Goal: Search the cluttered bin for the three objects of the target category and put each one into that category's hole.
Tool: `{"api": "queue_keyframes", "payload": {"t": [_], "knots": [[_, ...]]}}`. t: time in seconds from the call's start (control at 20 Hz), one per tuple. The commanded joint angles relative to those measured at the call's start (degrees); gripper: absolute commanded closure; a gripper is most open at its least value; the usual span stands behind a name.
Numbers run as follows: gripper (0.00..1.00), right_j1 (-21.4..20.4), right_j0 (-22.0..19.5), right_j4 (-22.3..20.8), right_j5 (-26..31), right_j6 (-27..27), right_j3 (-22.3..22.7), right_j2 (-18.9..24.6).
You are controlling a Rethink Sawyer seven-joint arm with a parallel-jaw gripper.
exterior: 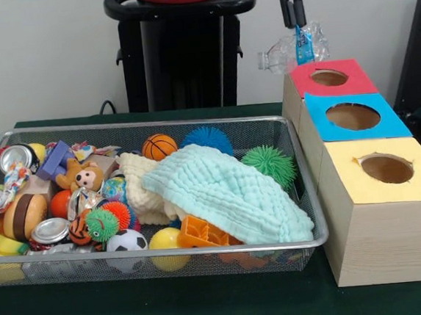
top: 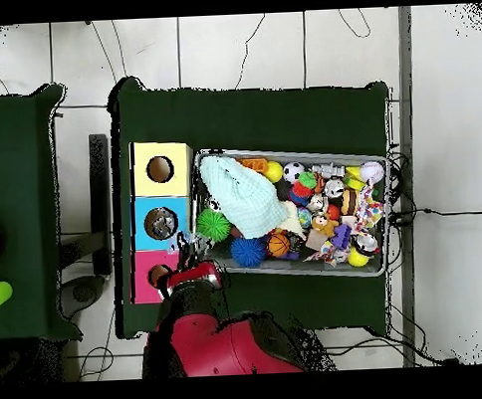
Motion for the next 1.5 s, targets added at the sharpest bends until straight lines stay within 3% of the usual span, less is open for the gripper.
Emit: {"api": "queue_keyframes", "payload": {"t": [0.05, 0.3, 0.85, 1.0, 1.2, 1.5], "knots": [[1.00, 0.48, -6.86, 0.66, 5.62, 3.44, 1.83, 8.74], [1.00, 1.23, -4.55, 1.22, 6.15, 3.63, 0.36, 6.48], [1.00, 10.45, 5.63, 1.08, 2.33, 5.25, -5.65, -4.73], [1.00, 10.86, 8.27, 2.01, 2.15, 5.84, -6.07, -6.96], [1.00, 9.22, 8.86, 3.72, 5.21, 5.85, -6.71, -5.72], [1.00, 10.93, 14.44, 6.03, 4.96, 6.32, -8.62, -9.85]]}}
